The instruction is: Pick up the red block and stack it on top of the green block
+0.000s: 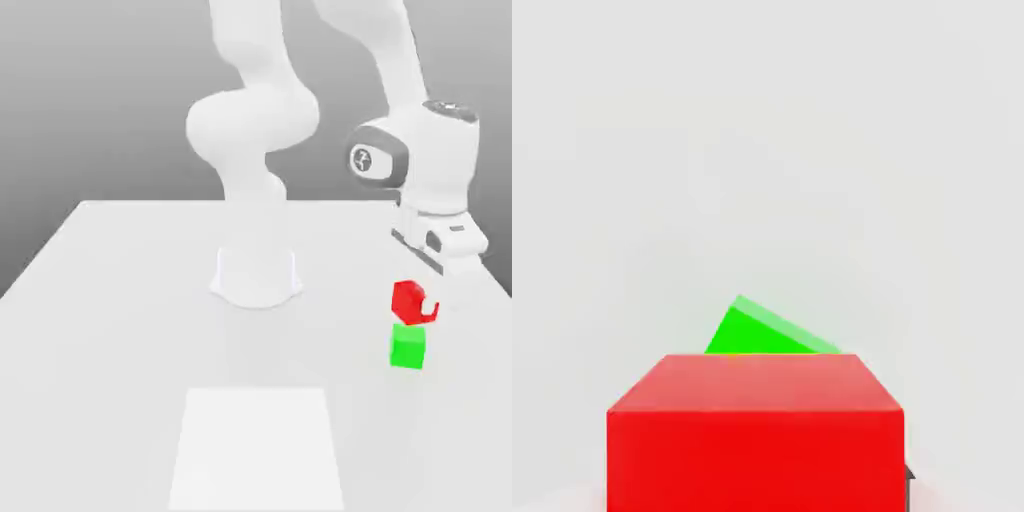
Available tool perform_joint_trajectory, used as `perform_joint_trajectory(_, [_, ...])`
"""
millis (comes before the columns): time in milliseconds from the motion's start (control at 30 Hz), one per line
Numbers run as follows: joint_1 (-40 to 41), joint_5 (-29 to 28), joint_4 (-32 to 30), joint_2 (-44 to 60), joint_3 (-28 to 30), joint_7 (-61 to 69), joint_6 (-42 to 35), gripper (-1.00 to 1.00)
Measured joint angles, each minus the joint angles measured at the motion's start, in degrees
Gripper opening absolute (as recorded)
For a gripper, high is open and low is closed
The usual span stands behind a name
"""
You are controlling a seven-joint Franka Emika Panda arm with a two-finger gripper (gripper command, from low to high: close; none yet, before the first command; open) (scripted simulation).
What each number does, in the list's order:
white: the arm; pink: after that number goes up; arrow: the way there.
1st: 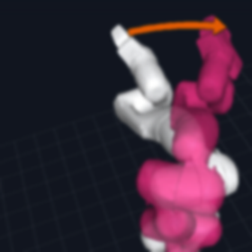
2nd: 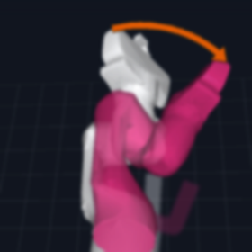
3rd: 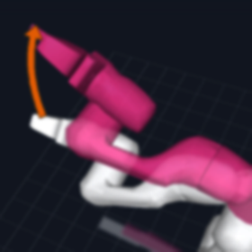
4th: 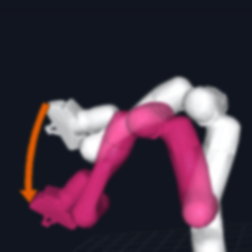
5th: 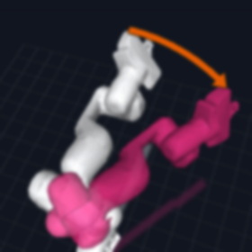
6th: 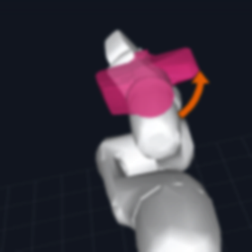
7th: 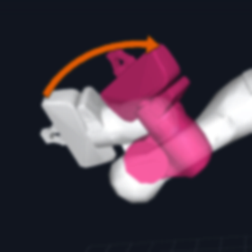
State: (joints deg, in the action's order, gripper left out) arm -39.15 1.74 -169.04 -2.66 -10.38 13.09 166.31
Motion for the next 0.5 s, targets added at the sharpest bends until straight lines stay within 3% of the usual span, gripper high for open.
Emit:
perform_joint_trajectory(33, [-0.2, -1.3, 0.1, 1.8, 0.4, -0.9, 1.7, 1.00])
perform_joint_trajectory(267, [0.3, -1.4, 0.1, 2.1, 0.3, -0.9, 2.1, 1.00])
perform_joint_trajectory(500, [-2.3, 3.4, -0.4, -11.0, 1.2, 2.3, -10.5, 1.00])
